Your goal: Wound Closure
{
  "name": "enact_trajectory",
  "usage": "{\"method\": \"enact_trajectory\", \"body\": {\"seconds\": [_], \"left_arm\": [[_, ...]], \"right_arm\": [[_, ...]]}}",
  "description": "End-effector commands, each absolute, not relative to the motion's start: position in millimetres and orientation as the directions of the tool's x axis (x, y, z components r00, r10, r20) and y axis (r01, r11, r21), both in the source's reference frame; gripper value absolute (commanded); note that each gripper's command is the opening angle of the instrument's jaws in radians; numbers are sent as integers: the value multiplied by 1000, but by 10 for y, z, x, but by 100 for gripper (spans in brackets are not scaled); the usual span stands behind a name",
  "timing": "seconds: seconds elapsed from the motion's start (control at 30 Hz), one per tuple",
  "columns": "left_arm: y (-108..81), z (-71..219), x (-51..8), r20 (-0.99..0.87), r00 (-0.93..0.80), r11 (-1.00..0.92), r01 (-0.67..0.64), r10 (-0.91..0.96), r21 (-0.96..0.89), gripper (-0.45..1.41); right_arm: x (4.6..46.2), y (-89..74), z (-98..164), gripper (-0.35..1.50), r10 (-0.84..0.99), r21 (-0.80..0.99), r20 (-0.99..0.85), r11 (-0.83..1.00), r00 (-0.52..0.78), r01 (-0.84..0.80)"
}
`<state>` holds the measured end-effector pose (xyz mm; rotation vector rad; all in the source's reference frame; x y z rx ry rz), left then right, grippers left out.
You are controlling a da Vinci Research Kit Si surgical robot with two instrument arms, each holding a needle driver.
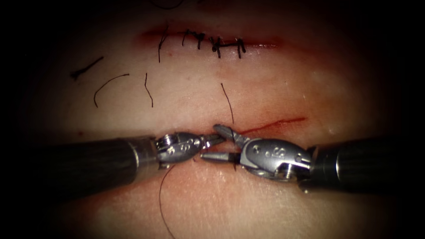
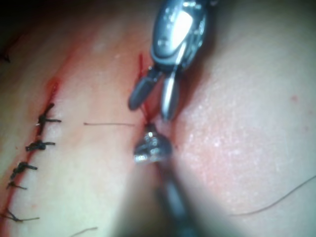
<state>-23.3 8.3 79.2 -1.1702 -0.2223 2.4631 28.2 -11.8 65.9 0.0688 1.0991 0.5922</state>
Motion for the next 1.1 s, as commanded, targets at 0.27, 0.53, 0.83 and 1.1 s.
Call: {"method": "enact_trajectory", "body": {"seconds": [0.27,0.53,0.83,1.1], "left_arm": [[68,800,-241,-699,-582,-909,-274,416,-312,-45],[46,772,-225,-699,-579,-907,-259,420,-331,-3],[24,726,-226,-700,-573,-904,-247,427,-349,17],[12,698,-229,-701,-570,-903,-237,429,-359,19]], "right_arm": [[282,-110,652,105,480,340,-846,821,232,-458],[268,-103,658,105,495,321,-834,795,245,-515],[270,-104,669,105,488,274,-813,801,316,-533],[272,-104,677,105,456,202,-780,832,429,-516]]}}
